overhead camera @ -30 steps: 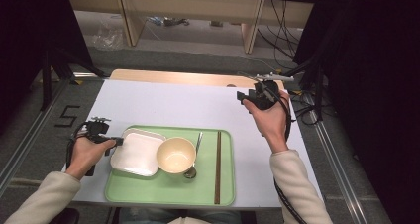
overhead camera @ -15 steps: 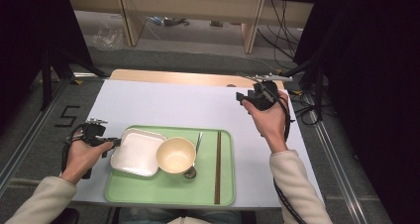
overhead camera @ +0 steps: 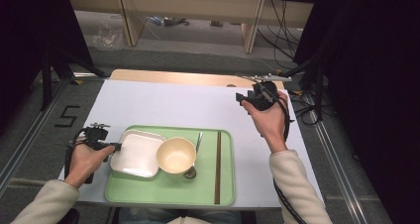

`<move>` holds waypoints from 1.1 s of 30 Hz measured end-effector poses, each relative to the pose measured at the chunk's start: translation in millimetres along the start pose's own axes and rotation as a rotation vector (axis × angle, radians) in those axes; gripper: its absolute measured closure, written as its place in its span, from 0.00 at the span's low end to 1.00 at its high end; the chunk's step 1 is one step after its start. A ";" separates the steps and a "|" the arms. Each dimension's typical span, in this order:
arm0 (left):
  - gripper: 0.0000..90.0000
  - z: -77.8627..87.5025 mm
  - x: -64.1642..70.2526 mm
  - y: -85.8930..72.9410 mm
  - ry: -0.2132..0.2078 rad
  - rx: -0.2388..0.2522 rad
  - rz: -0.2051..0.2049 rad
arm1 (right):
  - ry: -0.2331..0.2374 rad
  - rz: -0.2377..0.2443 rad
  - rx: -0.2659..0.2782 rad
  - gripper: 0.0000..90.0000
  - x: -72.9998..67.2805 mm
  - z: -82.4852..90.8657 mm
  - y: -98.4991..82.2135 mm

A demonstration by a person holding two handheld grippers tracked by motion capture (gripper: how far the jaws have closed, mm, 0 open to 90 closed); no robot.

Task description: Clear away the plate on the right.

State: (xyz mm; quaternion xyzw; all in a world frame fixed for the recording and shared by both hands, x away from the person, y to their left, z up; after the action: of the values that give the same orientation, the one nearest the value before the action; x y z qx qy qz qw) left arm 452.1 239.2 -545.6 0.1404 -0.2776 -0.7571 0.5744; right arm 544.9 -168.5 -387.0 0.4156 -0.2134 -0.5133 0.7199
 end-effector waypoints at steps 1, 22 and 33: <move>0.93 -2.2 6.1 0.4 -0.030 0.016 -0.004 | -0.001 -0.001 0.001 0.58 -0.3 -0.3 0.1; 0.28 63.5 15.2 49.0 0.065 0.575 -0.114 | 0.019 0.038 0.214 0.53 7.4 13.0 9.0; 0.19 91.3 10.0 56.5 0.113 0.748 -0.146 | 0.077 0.091 0.283 0.44 -6.0 24.8 -32.9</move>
State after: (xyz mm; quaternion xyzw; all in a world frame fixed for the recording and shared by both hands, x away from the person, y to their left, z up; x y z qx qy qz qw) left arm 445.3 242.8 -438.0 0.4010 -0.4918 -0.6337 0.4424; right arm 505.9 -176.6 -399.1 0.5221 -0.2746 -0.4286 0.6844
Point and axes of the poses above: each handheld gripper's, and its own axes: z roughly backward along the jaws, y roughly out of its top, x roughly to its right, the point moved 10 cm from there along -z, roughly forward along the jaws
